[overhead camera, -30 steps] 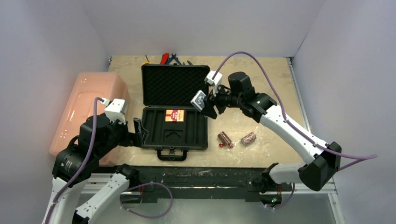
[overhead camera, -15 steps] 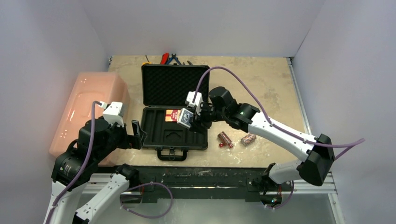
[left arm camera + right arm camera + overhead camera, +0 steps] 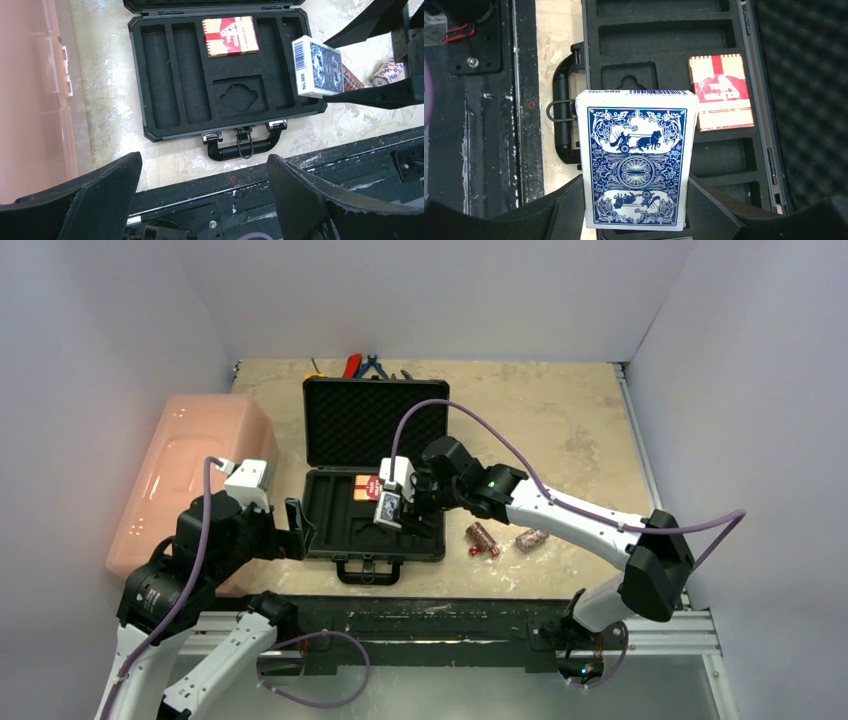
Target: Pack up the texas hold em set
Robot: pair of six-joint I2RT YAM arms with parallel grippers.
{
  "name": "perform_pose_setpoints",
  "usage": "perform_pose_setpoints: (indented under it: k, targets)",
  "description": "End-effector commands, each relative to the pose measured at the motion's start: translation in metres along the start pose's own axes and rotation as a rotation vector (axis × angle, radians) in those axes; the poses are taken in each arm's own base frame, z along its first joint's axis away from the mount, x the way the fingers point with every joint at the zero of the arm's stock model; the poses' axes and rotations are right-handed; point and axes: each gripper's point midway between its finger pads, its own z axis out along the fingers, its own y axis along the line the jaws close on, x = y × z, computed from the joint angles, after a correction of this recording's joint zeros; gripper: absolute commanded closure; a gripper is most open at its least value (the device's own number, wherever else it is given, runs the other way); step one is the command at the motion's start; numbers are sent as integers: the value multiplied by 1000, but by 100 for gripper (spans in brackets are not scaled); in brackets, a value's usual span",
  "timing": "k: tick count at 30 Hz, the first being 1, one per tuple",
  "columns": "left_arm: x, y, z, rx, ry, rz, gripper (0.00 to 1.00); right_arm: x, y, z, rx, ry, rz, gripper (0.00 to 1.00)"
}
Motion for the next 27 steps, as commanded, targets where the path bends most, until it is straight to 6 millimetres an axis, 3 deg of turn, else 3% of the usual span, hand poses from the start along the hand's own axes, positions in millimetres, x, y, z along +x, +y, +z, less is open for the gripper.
perform_pose_setpoints:
  k: [1, 19, 27]
  targets:
    - [-7, -2, 2, 1, -33, -24, 5, -24, -3, 0, 13, -44, -62, 100]
    - [0, -5, 5, 17, -2, -35, 6, -11, 3, 22, 1, -14, -39, 100]
    - [2, -4, 1, 18, -8, -45, 7, -22, 9, 39, -26, -13, -79, 100]
